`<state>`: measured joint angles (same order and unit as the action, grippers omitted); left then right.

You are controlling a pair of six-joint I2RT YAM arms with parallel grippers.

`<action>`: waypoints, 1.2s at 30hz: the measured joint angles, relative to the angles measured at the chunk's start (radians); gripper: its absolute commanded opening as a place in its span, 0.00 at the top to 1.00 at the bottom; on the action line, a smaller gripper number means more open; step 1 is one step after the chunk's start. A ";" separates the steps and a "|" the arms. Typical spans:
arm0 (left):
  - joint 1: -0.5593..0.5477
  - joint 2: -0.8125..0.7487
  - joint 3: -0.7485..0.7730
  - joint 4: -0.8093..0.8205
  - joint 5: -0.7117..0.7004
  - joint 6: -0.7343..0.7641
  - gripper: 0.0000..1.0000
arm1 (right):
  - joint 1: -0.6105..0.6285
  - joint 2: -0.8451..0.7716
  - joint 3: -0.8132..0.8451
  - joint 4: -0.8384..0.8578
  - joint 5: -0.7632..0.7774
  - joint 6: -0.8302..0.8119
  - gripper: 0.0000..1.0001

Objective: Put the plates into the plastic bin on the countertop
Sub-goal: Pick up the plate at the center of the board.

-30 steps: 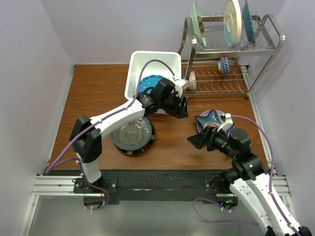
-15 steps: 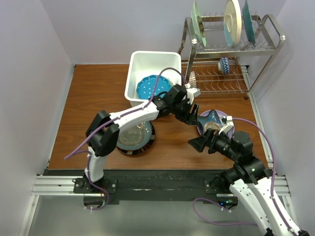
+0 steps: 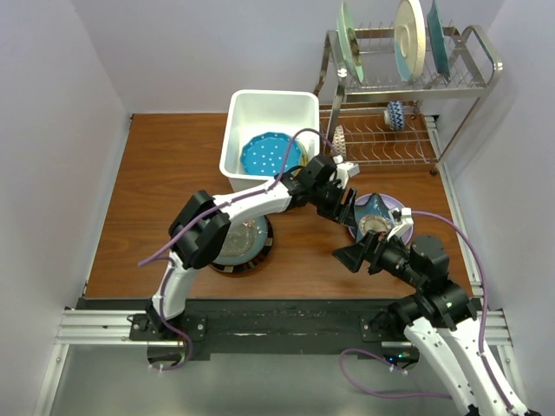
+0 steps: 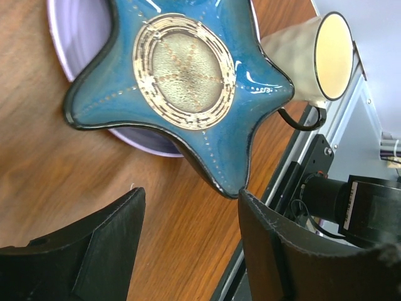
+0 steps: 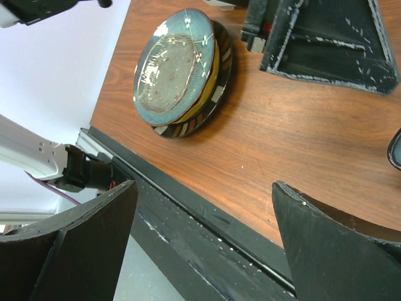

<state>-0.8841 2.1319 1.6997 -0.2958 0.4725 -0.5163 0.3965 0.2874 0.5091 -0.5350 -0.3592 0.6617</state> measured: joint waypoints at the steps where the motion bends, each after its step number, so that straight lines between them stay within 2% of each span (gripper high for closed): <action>1: -0.003 0.005 0.004 0.000 0.005 -0.001 0.35 | 0.000 -0.003 0.000 -0.002 0.000 -0.001 0.09; 14: -0.060 0.092 0.064 0.002 0.021 -0.016 0.37 | 0.000 -0.069 -0.001 -0.007 -0.038 -0.015 0.09; 22: -0.077 0.142 0.112 -0.025 -0.035 -0.016 0.41 | 0.000 -0.093 -0.001 -0.026 -0.048 -0.018 0.09; 25: -0.084 0.148 0.116 -0.028 -0.064 -0.019 0.49 | 0.000 -0.094 -0.001 -0.033 -0.048 -0.019 0.09; 26: -0.087 0.148 0.116 -0.028 -0.069 -0.023 0.58 | 0.000 -0.094 -0.001 -0.035 -0.048 -0.019 0.09; 28: -0.093 0.148 0.117 -0.027 -0.084 -0.027 0.67 | 0.000 -0.094 -0.001 -0.037 -0.048 -0.019 0.09; 29: -0.095 0.148 0.119 -0.029 -0.093 -0.026 0.78 | 0.000 -0.095 -0.001 -0.038 -0.048 -0.019 0.09; 31: -0.095 0.148 0.121 -0.045 -0.122 -0.043 0.88 | 0.000 -0.099 -0.001 -0.041 -0.048 -0.020 0.09; 32: -0.094 0.148 0.121 -0.051 -0.138 -0.047 0.98 | 0.000 -0.100 -0.001 -0.042 -0.048 -0.021 0.09; 36: -0.089 0.165 0.122 -0.043 -0.160 -0.043 1.00 | 0.000 -0.101 -0.001 -0.045 -0.048 -0.024 0.09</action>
<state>-0.9726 2.2971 1.8217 -0.3393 0.3122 -0.5598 0.3965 0.1867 0.5079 -0.5800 -0.4072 0.6373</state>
